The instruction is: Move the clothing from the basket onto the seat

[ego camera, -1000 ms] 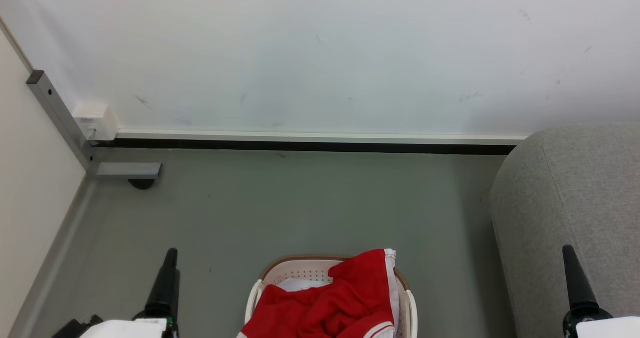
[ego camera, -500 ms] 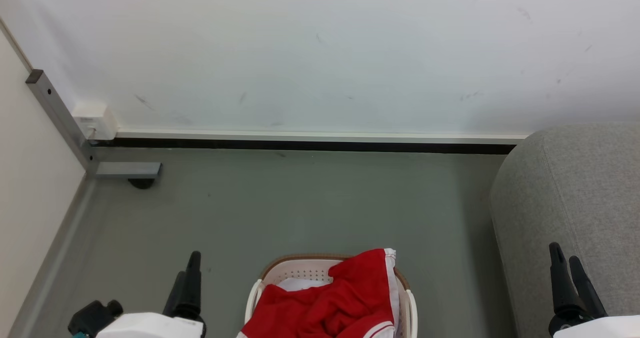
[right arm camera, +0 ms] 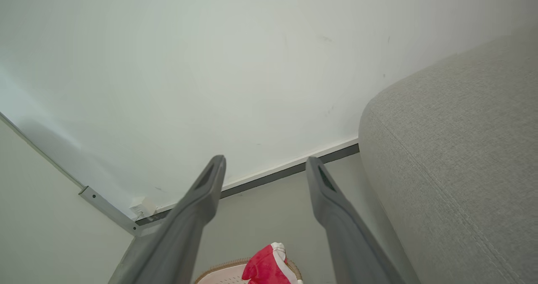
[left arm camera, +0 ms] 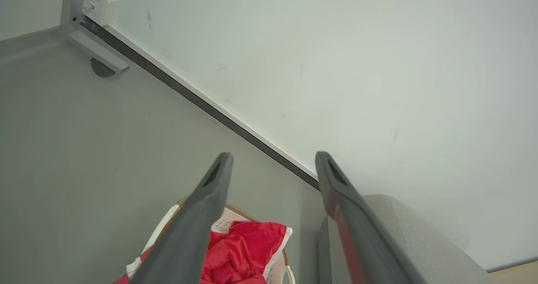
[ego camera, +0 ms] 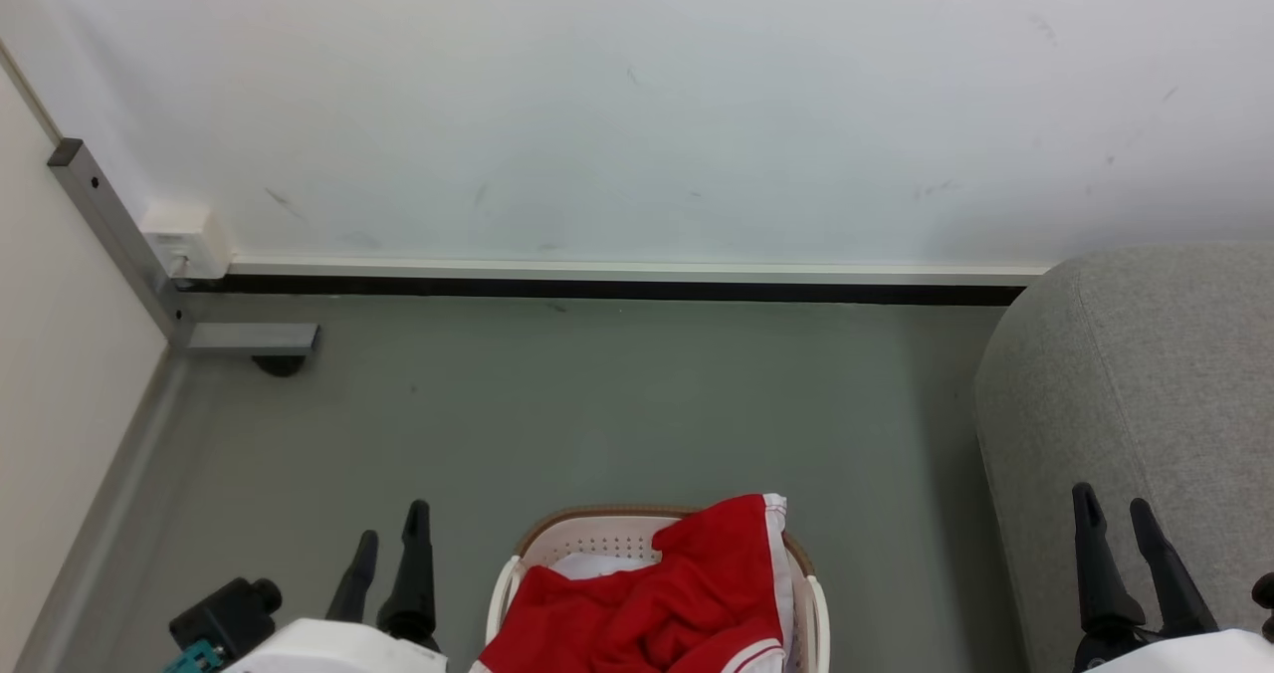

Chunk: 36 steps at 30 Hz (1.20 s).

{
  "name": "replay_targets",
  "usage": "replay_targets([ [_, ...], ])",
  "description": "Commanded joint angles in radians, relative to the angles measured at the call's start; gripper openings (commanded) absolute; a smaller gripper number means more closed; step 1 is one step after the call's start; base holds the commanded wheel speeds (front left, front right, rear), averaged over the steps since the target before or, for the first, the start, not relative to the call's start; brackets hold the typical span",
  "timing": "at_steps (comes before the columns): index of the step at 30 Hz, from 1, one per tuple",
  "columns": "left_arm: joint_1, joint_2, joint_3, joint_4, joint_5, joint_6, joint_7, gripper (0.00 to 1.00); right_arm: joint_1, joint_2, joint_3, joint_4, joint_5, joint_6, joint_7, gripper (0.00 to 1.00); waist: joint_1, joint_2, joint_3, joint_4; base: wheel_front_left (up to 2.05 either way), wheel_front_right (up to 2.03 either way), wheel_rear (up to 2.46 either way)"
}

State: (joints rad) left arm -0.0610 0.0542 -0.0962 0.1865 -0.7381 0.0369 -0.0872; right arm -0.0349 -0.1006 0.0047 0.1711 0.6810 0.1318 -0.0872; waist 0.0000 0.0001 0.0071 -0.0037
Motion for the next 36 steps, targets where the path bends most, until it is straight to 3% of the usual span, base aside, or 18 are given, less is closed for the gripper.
replay_targets([
  [1, -0.004, 0.014, -0.004, -0.016, 0.033, 0.005, -0.008, 1.0, 0.001, -0.013, 0.003, -0.014, -0.026, -0.001, -0.008, 1.0, 0.0, -0.0001, 0.0, 0.0, 0.0, 0.0, 0.0],
  [17, 0.013, 0.042, -0.064, -0.045, 0.224, 0.059, -0.055, 1.0, 0.006, -0.018, 0.011, -0.016, -0.222, -0.001, -0.055, 1.0, 0.0, -0.0001, 0.001, -0.001, 0.0, 0.0, 0.0],
  [36, 0.029, 0.072, -0.106, -0.053, 0.41, 0.103, -0.104, 1.0, 0.001, -0.009, -0.005, 0.007, -0.358, -0.001, -0.103, 1.0, 0.0, -0.0001, 0.006, -0.001, 0.0, 0.0, 0.0],
])
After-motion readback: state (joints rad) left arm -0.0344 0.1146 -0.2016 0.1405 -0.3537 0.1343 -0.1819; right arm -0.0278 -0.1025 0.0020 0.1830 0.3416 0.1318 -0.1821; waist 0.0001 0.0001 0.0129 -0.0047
